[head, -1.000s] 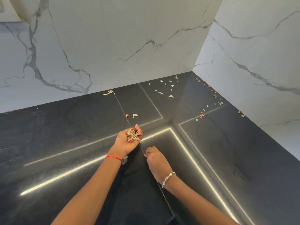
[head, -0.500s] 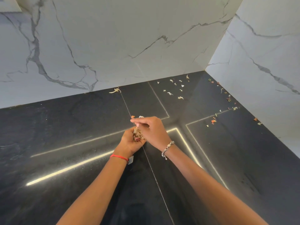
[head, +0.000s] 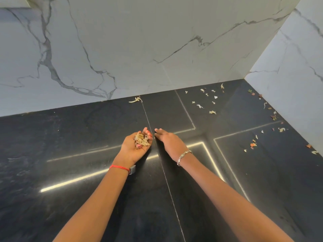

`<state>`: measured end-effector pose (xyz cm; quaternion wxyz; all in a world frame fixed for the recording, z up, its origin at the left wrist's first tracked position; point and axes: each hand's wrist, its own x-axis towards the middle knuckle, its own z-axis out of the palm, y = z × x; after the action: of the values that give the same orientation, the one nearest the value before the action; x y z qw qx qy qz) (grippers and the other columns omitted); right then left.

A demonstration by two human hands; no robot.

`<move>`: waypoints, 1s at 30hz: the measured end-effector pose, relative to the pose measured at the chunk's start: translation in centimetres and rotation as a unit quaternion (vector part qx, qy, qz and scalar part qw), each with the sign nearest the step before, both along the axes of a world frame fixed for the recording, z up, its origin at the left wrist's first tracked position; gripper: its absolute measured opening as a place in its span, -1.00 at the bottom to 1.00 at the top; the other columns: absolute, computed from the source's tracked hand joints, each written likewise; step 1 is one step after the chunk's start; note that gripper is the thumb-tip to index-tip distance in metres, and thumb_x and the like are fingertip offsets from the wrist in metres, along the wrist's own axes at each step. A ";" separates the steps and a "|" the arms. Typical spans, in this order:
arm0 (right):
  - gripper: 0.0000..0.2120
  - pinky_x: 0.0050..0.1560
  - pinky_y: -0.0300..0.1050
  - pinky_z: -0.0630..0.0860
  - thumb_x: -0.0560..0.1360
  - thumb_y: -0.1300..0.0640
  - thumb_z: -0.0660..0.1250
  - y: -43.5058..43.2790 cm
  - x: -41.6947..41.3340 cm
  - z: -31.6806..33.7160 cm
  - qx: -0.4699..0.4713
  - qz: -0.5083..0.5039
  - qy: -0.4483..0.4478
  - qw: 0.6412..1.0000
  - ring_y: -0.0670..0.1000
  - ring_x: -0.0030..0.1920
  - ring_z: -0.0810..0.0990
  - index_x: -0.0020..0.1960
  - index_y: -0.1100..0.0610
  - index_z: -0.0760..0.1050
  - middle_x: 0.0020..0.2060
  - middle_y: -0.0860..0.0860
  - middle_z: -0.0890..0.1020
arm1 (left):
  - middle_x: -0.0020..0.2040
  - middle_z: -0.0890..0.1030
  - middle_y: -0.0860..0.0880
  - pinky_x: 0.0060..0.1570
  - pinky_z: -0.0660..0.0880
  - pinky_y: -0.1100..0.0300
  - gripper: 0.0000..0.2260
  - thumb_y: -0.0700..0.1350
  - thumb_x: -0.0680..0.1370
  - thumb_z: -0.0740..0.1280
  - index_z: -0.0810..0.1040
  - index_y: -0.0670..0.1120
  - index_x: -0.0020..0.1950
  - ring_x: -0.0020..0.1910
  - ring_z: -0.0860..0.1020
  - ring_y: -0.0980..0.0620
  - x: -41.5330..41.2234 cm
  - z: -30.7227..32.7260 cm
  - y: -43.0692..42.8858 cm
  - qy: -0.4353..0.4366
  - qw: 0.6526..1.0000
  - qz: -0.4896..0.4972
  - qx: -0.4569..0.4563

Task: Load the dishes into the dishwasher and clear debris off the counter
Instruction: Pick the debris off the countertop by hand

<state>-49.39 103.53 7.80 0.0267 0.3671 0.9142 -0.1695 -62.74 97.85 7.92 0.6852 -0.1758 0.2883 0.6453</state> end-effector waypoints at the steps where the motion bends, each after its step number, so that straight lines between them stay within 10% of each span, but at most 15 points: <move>1: -0.54 0.40 -0.11 0.27 0.55 0.41 0.05 0.0 0.3 -0.4 0.020 -0.001 0.011 1.000 0.01 0.43 0.27 0.42 0.20 0.28 0.46 0.01 0.24 | -0.22 0.49 -0.11 -0.30 0.52 0.24 -0.73 -0.21 0.62 0.03 0.50 -0.24 -0.07 -0.26 0.46 0.03 -0.2 0.0 0.2 0.001 1.000 0.000 -0.004; 8: -0.81 0.00 -0.23 0.54 0.41 0.48 0.26 1.3 0.7 -0.4 0.066 -0.107 0.257 0.958 0.06 -0.11 0.63 -0.11 0.34 0.63 -0.14 0.16 0.66 | -0.23 0.50 -0.11 -0.36 0.54 0.26 -0.71 -0.20 0.63 0.02 0.50 -0.24 -0.09 -0.26 0.46 0.03 -0.8 0.3 1.7 -0.006 1.000 0.000 0.006; 13: -0.85 0.01 -0.47 0.48 0.41 0.42 0.35 0.5 -2.3 3.6 0.048 -0.093 0.419 0.902 -0.07 -0.11 0.63 -0.08 0.30 0.64 -0.13 0.13 0.68 | -0.25 0.54 -0.14 -0.34 0.58 0.20 -0.72 -0.21 0.62 0.04 0.49 -0.24 -0.12 -0.22 0.51 0.00 -0.4 0.7 3.0 0.024 1.000 -0.009 0.014; 18: -0.74 0.25 -0.32 0.39 0.45 0.47 0.22 0.3 -4.9 4.0 -0.083 -0.050 0.372 0.923 -0.02 0.19 0.55 0.00 0.29 0.63 0.13 0.13 0.61 | -0.34 0.57 -0.10 -0.22 0.53 0.28 -0.74 -0.22 0.60 0.07 0.51 -0.20 -0.16 -0.26 0.55 0.03 -1.5 0.7 4.1 0.014 0.999 0.021 0.028; 23: -0.70 -0.12 -0.53 0.41 0.49 0.46 0.17 5.2 -7.5 4.4 -0.053 -0.118 0.378 0.917 -0.18 -0.11 0.59 0.06 0.25 0.60 0.13 0.10 0.61 | -0.31 0.54 -0.12 -0.20 0.51 0.23 -0.71 -0.19 0.63 0.03 0.50 -0.22 -0.12 -0.25 0.48 0.03 -3.8 1.0 5.2 -0.010 0.997 0.070 0.026; 30: -0.54 0.37 -0.05 0.30 0.53 0.43 0.11 11.8 -12.7 0.7 -0.011 0.019 0.092 0.996 0.09 0.39 0.30 0.40 0.19 0.31 0.40 0.10 0.32 | -0.32 0.50 -0.12 -0.20 0.45 0.23 -0.71 -0.19 0.63 0.03 0.50 -0.23 -0.12 -0.27 0.45 0.03 -6.3 1.3 5.6 -0.010 0.993 0.120 0.006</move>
<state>-62.07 115.35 8.47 -0.0503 0.3323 0.9177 -0.2118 -69.06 103.49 9.19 0.6067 -0.2118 0.2539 0.7229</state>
